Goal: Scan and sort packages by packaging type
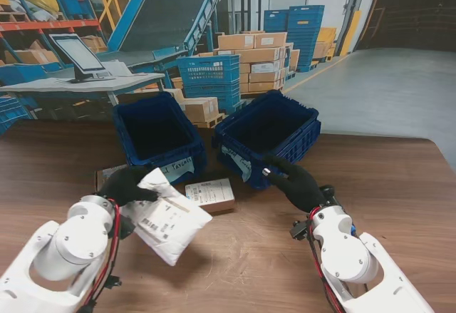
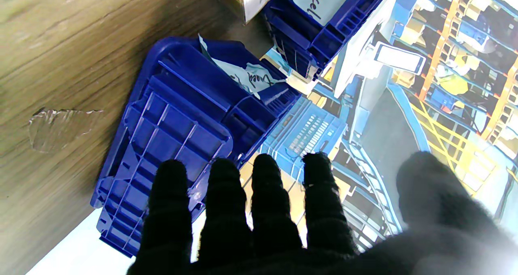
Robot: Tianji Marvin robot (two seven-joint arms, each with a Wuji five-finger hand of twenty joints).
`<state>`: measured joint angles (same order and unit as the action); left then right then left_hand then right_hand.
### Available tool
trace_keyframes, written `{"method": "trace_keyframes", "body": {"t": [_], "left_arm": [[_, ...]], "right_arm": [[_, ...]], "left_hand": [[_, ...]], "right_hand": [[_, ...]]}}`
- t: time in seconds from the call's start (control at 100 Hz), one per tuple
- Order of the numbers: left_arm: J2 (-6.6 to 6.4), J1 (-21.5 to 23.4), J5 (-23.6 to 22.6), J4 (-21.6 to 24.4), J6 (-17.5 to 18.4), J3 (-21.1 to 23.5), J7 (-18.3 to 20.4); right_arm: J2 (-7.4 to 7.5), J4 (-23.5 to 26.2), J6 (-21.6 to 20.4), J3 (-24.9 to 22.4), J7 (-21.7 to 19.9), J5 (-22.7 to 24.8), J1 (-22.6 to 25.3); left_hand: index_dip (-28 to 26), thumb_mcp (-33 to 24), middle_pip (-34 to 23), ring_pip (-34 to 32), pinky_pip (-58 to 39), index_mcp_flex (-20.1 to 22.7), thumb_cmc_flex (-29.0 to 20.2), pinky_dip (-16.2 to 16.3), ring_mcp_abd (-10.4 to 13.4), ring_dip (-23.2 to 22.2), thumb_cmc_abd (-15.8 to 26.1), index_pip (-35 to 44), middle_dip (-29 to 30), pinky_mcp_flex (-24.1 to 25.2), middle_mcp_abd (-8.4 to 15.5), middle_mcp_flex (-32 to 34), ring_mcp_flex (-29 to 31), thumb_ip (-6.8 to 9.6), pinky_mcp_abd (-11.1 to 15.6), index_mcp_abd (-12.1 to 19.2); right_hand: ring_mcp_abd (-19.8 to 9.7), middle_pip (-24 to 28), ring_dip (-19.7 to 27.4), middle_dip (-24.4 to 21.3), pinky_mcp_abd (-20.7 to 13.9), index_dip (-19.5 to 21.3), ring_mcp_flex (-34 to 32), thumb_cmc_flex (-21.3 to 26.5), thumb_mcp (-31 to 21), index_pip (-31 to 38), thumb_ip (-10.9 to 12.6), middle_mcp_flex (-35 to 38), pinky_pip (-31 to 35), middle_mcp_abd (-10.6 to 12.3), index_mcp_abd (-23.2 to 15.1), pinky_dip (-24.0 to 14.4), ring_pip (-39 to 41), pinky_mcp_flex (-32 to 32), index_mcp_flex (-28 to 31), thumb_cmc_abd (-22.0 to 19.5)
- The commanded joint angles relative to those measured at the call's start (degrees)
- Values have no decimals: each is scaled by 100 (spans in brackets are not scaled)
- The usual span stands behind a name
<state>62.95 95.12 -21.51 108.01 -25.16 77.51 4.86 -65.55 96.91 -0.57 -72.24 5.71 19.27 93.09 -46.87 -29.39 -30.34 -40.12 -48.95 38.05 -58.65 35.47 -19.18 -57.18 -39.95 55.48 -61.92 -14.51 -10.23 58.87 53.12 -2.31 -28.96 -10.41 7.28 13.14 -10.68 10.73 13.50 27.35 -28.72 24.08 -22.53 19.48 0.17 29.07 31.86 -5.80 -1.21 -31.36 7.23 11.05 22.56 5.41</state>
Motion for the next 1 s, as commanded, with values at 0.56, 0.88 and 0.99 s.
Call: {"method": "trace_keyframes", "body": {"t": [0.56,0.88,0.99], "left_arm": [[469,172,568,118,-75,-761,-1097],[577,143,704,15,11,-1149,-1440],[631,75,826,-76,74,-1290,-1574]], "right_arm": [[-55,83,40,-17,-52,-4,73],[-55,122,86,-63,-52,-2,103],[-56,161,132,-96,-51,-6,129]], "left_hand": [[-136,-189,27,-154,-69,-35,-607,78,-68,-37,320,-98,-130,165,-148,-34,-103,161,-307,98],[-158,-178,9,-203,-91,-59,-620,103,-79,-42,342,-129,-128,177,-180,-50,-115,167,-338,49],[-164,-178,2,-210,-96,-58,-621,111,-91,-36,342,-138,-124,187,-191,-55,-129,171,-348,37]], "right_hand": [[-3,20,-140,47,-10,19,69,91,-27,-35,22,20,-42,-64,-48,-53,-14,-28,83,103],[0,18,-139,46,-11,20,74,94,-27,-37,22,18,-43,-68,-52,-52,-16,-27,82,101],[0,18,-139,46,-7,20,75,94,-26,-37,22,20,-44,-64,-47,-51,-16,-31,83,103]]}}
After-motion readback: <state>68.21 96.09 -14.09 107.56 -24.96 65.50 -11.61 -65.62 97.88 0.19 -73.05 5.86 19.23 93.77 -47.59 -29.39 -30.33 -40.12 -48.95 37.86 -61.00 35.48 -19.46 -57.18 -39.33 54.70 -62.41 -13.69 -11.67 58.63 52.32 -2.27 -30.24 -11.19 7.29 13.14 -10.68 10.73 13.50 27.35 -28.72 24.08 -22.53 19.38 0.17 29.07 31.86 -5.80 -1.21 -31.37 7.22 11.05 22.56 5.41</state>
